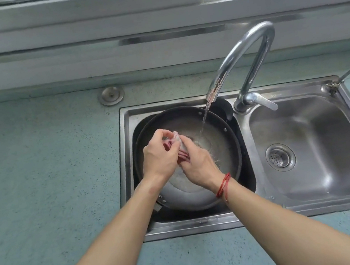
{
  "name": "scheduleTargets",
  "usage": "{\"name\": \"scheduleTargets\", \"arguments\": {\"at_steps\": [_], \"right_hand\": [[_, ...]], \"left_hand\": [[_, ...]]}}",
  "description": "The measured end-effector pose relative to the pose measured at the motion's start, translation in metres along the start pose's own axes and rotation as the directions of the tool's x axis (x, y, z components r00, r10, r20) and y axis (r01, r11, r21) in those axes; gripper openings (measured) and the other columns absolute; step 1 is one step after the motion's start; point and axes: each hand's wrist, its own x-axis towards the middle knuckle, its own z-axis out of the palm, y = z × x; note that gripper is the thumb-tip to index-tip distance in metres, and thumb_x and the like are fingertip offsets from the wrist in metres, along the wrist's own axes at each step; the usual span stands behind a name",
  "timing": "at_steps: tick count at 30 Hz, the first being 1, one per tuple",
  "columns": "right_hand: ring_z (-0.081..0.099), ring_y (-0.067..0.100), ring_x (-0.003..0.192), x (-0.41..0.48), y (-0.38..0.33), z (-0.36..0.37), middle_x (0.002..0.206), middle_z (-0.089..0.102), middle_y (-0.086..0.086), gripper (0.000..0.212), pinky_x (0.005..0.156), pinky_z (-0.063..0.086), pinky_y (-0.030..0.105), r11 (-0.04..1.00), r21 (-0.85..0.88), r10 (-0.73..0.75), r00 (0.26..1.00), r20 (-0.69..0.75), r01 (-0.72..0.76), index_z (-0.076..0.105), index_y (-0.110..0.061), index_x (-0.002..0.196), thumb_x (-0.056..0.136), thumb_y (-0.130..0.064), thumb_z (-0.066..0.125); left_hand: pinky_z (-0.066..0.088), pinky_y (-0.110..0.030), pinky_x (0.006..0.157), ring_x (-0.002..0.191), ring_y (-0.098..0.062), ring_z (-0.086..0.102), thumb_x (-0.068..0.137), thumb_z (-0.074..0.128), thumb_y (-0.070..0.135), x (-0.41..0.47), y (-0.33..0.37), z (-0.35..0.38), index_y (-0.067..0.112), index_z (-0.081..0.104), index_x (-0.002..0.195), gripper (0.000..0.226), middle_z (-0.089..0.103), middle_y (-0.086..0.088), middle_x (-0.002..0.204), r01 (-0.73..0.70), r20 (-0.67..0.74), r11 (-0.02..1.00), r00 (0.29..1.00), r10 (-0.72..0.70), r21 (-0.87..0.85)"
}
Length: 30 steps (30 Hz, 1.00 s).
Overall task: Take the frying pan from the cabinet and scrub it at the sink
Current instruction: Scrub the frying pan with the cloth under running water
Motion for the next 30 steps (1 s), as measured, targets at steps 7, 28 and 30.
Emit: {"name": "scheduleTargets", "arguments": {"at_steps": [7, 28, 30], "right_hand": [[0.065, 0.01, 0.073, 0.005, 0.017, -0.008, 0.08, 0.069, -0.004, 0.041, 0.081, 0.058, 0.038, 0.997, 0.027, 0.067, 0.997, 0.039, -0.068, 0.064, -0.031, 0.117, 0.092, -0.007, 0.042], [0.054, 0.03, 0.114, 0.011, 0.076, 0.012, 0.122, 0.059, 0.006, 0.035, 0.096, 0.046, 0.046, 0.962, -0.274, -0.012, 0.998, -0.063, -0.006, 0.05, -0.032, 0.13, 0.095, -0.028, 0.043], [0.038, 0.038, 0.13, 0.009, 0.09, 0.029, 0.14, 0.043, 0.015, 0.035, 0.1, 0.039, 0.054, 0.824, -0.567, 0.084, 0.985, 0.153, 0.018, 0.047, -0.029, 0.132, 0.097, -0.03, 0.044]], "left_hand": [[0.05, -0.025, 0.082, 0.091, -0.01, 0.062, 0.088, 0.068, 0.033, -0.022, -0.031, -0.005, 0.016, 0.059, 0.116, 0.034, 0.066, 0.004, 0.101, 0.051, 0.068, 0.98, 0.996, -0.065, 0.192], [0.044, -0.029, 0.076, 0.089, -0.02, 0.056, 0.084, 0.072, 0.031, -0.098, -0.115, -0.012, 0.013, 0.055, 0.099, 0.029, 0.055, 0.0, 0.096, 0.084, 0.103, 0.873, 0.983, -0.151, 0.48], [0.045, -0.03, 0.079, 0.091, -0.02, 0.055, 0.086, 0.07, 0.029, -0.102, -0.119, -0.009, 0.01, 0.057, 0.104, 0.029, 0.056, -0.002, 0.098, 0.07, 0.068, 0.878, 0.991, -0.116, 0.473]]}}
